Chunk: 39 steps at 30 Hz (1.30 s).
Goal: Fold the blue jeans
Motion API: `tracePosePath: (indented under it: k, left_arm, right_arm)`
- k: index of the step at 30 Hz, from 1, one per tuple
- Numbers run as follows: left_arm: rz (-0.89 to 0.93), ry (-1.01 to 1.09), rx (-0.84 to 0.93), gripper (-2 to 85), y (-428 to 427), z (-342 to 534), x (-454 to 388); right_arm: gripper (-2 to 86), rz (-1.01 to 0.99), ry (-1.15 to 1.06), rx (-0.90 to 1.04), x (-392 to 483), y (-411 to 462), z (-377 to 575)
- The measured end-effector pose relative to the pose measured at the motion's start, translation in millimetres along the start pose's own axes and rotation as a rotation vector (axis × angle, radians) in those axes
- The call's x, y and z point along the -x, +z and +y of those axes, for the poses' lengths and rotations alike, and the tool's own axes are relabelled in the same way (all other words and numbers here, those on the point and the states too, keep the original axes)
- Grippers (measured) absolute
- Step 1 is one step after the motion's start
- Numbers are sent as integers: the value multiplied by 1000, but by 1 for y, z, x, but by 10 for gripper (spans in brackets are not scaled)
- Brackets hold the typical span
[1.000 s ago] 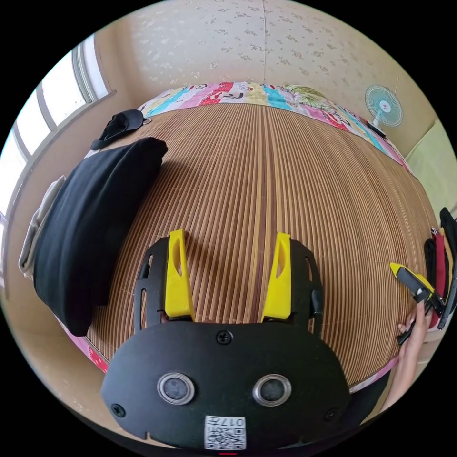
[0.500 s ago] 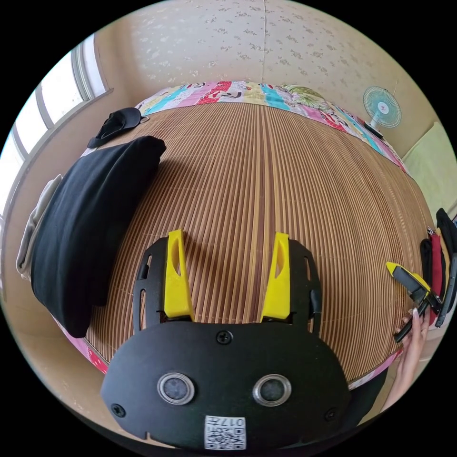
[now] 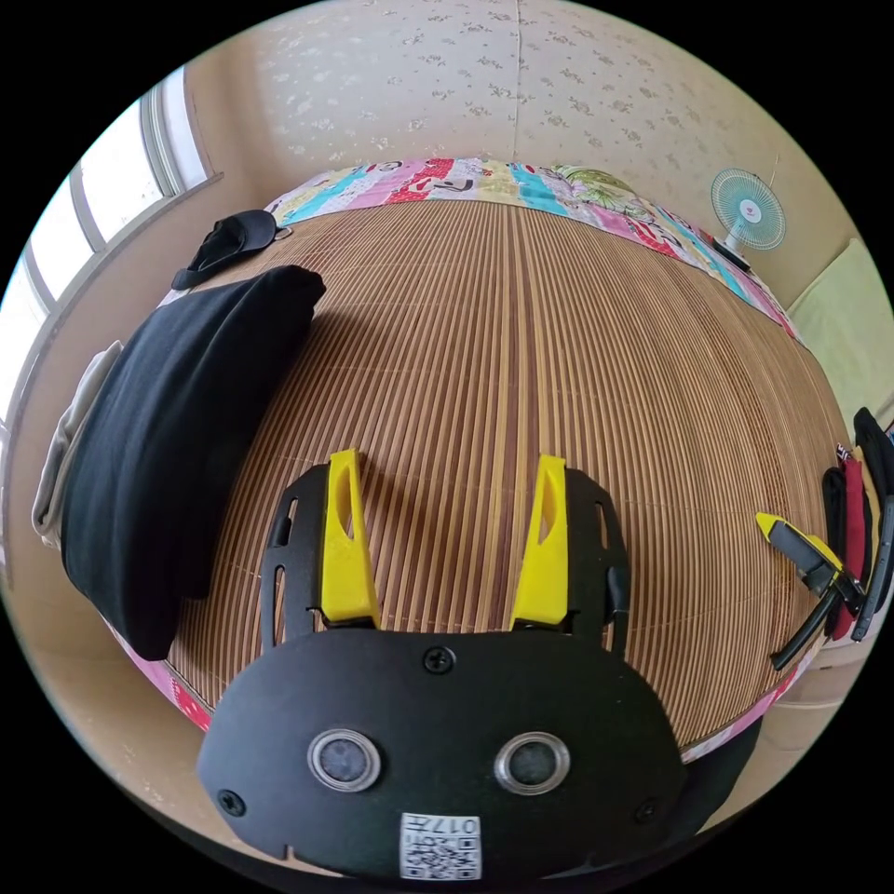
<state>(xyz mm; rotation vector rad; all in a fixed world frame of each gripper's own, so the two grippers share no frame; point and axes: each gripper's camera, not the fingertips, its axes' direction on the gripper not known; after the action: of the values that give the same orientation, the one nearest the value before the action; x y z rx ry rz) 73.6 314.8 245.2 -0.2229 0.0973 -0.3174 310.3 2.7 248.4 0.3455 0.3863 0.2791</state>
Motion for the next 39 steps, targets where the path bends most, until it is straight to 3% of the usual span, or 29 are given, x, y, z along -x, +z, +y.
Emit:
tracePosePath:
  k: [39]
  left_arm:
    - [-4,-1,0,244,-43,-19,22]
  right_arm:
    - [347,4,1,2,-29,12,15]
